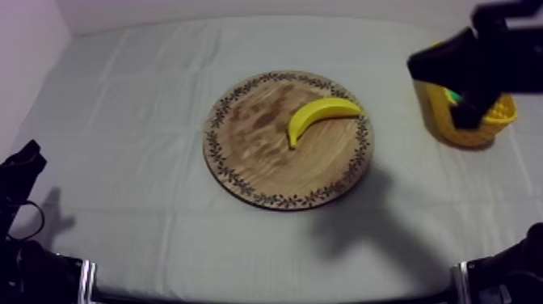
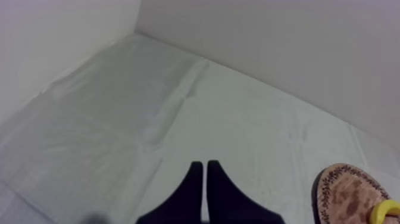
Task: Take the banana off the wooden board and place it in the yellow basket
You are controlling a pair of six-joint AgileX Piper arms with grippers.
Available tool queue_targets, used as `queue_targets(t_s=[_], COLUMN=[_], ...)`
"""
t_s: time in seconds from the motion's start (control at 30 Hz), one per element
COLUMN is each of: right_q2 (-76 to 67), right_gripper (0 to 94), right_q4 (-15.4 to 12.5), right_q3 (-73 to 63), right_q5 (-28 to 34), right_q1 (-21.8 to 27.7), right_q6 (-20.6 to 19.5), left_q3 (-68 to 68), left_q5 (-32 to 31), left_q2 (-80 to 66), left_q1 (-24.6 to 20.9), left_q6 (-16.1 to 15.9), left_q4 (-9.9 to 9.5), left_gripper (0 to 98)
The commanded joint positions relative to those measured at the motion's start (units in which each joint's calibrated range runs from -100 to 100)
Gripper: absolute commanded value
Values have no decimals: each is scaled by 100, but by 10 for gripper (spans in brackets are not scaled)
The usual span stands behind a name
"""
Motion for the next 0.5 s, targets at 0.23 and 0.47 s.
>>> queue_targets(t_s=[0.23, 0.47], right_q2=[2428, 3620], right_gripper=[7, 7], right_q4=[136, 168], right_q3=[-2517, -4016], right_q5=[1071, 2091], right_q1=[20, 158], right_q6=[-18, 83], left_q3=[-1, -1], left_q5=[0, 0], left_q2=[0, 0], left_q1=[1, 1], left_q6=[-2, -1], left_q4=[-1, -1], left_gripper=[1, 1])
